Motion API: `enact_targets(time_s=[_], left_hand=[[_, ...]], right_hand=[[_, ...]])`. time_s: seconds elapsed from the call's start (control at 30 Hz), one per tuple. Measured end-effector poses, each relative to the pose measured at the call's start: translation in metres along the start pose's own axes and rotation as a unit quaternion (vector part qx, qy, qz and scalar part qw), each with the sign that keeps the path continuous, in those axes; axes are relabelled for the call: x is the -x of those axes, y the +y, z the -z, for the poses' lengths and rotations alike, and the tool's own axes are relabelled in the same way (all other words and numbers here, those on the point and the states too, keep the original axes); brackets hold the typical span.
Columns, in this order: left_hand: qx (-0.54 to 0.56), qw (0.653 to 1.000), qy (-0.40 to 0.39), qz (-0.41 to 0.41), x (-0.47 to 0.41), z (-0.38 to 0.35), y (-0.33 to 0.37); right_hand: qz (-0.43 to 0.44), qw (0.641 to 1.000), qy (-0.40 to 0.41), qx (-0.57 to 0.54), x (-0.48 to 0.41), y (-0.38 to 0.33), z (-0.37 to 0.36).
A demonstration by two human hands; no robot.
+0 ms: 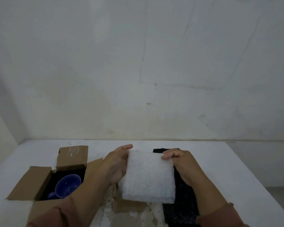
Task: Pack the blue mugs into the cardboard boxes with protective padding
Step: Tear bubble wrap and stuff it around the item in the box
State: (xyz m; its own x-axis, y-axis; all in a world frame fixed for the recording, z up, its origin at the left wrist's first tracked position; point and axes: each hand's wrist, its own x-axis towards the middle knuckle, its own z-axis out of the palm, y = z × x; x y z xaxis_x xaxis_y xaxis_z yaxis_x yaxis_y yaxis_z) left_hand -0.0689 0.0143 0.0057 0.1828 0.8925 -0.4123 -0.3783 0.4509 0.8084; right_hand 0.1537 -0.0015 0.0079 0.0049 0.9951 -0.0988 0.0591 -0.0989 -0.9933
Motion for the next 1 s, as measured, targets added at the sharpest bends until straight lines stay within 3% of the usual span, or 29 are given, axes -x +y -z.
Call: enact_targets(time_s=[0.1, 0.23, 0.4, 0.6, 0.67, 0.73, 0.9, 1.0], left_hand=[[-0.068, 0.993, -0.033, 0.09, 0.003, 0.003, 0.001], [-0.18, 0.982, 0.017, 0.057, -0.002, 0.005, -0.002], [-0.228, 0.97, 0.079, 0.037, -0.013, 0.016, -0.006], [-0.39, 0.908, 0.132, -0.073, -0.01, 0.021, -0.027], [-0.496, 0.846, 0.133, -0.141, -0.008, 0.022, -0.036], [-0.613, 0.753, 0.135, -0.196, -0.011, 0.025, -0.048], [-0.791, 0.557, 0.09, -0.235, -0.018, 0.041, -0.06], [-0.844, 0.49, 0.042, -0.213, -0.022, 0.05, -0.062]], right_hand=[[0.017, 0.999, 0.014, 0.044, -0.002, 0.001, -0.009], [0.009, 0.996, 0.033, 0.081, -0.005, -0.001, -0.02], [-0.108, 0.991, -0.076, -0.024, -0.006, 0.0, -0.03], [-0.084, 0.965, -0.061, 0.24, -0.016, 0.037, -0.059], [-0.063, 0.942, -0.062, 0.322, -0.023, 0.047, -0.066], [-0.048, 0.921, -0.059, 0.382, -0.027, 0.057, -0.07], [-0.007, 0.858, -0.055, 0.51, -0.028, 0.072, -0.081], [0.016, 0.785, -0.046, 0.617, -0.027, 0.077, -0.081]])
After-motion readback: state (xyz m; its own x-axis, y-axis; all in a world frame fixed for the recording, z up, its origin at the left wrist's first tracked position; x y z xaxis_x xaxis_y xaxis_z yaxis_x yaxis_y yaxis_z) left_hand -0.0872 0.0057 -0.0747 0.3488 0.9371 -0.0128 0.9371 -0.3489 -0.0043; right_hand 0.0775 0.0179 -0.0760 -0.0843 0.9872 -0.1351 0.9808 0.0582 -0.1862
